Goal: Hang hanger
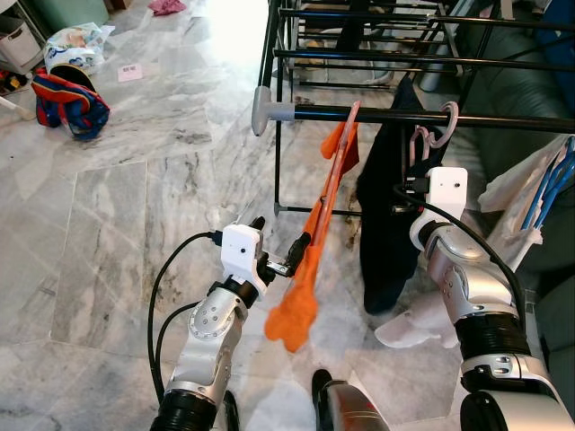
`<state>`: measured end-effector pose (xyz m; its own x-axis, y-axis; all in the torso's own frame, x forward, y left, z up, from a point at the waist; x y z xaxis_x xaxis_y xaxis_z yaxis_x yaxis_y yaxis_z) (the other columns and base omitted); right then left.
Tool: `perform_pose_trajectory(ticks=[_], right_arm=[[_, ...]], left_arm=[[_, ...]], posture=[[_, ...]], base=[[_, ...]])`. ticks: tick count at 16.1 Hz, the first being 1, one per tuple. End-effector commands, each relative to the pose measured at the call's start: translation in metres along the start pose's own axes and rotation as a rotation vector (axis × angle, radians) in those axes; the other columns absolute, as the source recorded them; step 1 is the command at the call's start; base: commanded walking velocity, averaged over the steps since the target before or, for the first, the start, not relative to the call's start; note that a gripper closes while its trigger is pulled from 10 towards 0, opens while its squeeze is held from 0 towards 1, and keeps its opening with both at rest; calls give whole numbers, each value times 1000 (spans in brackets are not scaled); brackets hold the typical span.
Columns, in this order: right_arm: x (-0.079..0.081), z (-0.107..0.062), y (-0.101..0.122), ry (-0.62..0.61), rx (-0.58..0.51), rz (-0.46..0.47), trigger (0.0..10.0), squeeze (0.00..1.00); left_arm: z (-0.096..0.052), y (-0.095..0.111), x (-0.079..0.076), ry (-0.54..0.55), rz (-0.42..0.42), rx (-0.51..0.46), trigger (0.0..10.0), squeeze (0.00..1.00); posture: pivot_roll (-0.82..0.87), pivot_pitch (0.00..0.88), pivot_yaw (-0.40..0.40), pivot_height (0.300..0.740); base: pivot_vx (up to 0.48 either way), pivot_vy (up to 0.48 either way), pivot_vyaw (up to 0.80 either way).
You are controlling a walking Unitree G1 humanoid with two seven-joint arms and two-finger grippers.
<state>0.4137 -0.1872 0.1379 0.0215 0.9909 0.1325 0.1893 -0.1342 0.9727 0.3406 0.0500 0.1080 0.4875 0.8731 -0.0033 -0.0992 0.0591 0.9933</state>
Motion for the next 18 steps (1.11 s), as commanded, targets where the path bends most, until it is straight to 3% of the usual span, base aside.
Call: perform_pose_trajectory(ticks=[1,3,4,12,18], right_arm=[[0,-1,-15,6,56,10,10000,0],[-3,-1,-17,3,64,20,10000,0],[-5,-2,-17,2,57,54,10000,1000],[-10,-9,-1,-19,-50,-14,10000,1000],[-13,-31,17,-97,-212,-147,10000,1000]], left_arm=[[-2,-5,-3,-5,4,17,10000,0],[-1,-6,-3,-8,5,19,10000,0],[0,-6,-4,-10,6,20,10000,0],[3,-7,-1,5,15,31,10000,0],[5,-8,1,32,22,41,10000,0]], posture=[[-143,245,-23,740],[-149,245,-18,740],[-149,245,-18,740],[-149,243,-15,740],[-154,247,-13,740]], base=[[0,0,0],[0,0,0],[0,0,0],[0,0,0],[0,0,0]])
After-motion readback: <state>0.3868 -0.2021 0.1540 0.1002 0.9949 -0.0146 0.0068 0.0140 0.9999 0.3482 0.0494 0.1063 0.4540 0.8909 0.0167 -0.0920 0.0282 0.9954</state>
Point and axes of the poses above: a point about 5 cm out from each wrist's last joint towards the gripper, its own z axis pointing out of the wrist towards the gripper, its own y axis along the axis of the wrist's last joint, x = y × z, the point moved 5 cm from there along z, pointing out of the wrist towards the gripper, and after that the axes turned 6 degrees about z, right-handed, at the moved point
